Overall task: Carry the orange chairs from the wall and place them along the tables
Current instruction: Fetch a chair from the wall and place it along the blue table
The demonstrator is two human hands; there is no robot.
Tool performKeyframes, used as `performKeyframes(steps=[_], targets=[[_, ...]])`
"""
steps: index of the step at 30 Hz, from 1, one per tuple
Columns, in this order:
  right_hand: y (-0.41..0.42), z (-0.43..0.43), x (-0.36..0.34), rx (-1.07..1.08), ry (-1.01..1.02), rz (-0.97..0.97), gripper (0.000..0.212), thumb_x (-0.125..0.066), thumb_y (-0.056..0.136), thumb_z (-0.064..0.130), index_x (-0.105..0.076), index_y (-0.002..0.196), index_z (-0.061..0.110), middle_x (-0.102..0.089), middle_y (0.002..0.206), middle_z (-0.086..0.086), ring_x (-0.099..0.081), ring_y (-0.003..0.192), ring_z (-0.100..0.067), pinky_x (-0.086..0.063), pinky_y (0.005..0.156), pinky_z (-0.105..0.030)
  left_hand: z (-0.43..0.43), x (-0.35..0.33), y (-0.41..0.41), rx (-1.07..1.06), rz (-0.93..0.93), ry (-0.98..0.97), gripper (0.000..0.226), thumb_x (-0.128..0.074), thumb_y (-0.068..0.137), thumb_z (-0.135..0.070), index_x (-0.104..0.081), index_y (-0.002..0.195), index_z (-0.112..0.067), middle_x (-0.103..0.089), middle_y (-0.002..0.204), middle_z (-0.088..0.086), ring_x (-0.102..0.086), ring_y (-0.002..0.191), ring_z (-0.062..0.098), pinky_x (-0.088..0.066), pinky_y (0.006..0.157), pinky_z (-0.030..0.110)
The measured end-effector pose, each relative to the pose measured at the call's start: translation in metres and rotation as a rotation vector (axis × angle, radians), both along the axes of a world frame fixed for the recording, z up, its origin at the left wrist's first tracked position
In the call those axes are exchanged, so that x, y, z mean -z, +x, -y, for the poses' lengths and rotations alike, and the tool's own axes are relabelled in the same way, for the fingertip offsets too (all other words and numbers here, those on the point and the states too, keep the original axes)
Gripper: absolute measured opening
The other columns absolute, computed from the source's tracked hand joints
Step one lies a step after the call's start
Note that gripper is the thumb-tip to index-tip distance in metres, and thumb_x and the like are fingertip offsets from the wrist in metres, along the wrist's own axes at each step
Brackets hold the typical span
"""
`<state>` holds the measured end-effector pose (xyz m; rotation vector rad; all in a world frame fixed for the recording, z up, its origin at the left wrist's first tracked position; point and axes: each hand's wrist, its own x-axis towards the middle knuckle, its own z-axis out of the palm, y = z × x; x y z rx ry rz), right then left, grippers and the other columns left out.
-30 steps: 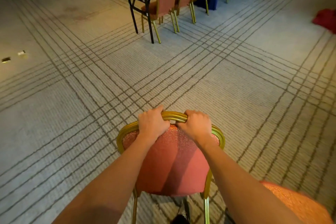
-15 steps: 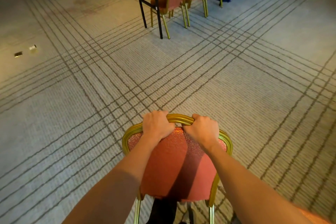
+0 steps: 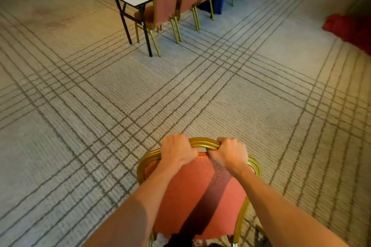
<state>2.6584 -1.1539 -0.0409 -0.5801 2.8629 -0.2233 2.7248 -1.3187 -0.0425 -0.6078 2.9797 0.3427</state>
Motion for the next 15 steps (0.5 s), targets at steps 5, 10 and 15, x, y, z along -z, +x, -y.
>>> performKeyframes(steps=[5, 10, 15], targets=[[-0.059, -0.010, -0.018, 0.038, 0.013, -0.051, 0.033, -0.056, 0.079, 0.058, -0.054, 0.076, 0.026, -0.072, 0.084, -0.003, -0.068, 0.086, -0.030, -0.046, 0.068, -0.034, -0.006, -0.018, -0.069, 0.102, -0.036, 0.013, 0.036, -0.059, 0.076, -0.047, -0.072, 0.092, -0.017, -0.074, 0.096, 0.012, -0.069, 0.095, 0.034, -0.049, 0.080, 0.039], [-0.136, -0.021, -0.024, 0.092, -0.013, -0.096, 0.029, -0.057, 0.079, 0.054, -0.058, 0.077, 0.025, -0.072, 0.082, -0.002, -0.068, 0.085, -0.030, -0.046, 0.067, -0.035, -0.008, -0.027, -0.154, 0.145, -0.096, 0.024, 0.029, -0.060, 0.074, -0.048, -0.067, 0.083, -0.021, -0.073, 0.090, 0.008, -0.069, 0.091, 0.032, -0.047, 0.074, 0.037], [-0.232, -0.039, -0.019, 0.158, -0.033, -0.096, 0.029, -0.059, 0.077, 0.055, -0.056, 0.076, 0.026, -0.073, 0.087, -0.004, -0.068, 0.090, -0.032, -0.047, 0.071, -0.036, -0.019, -0.017, -0.248, 0.108, -0.151, 0.068, 0.039, -0.058, 0.070, -0.059, -0.070, 0.082, -0.024, -0.074, 0.087, 0.003, -0.068, 0.091, 0.027, -0.047, 0.076, 0.036]])
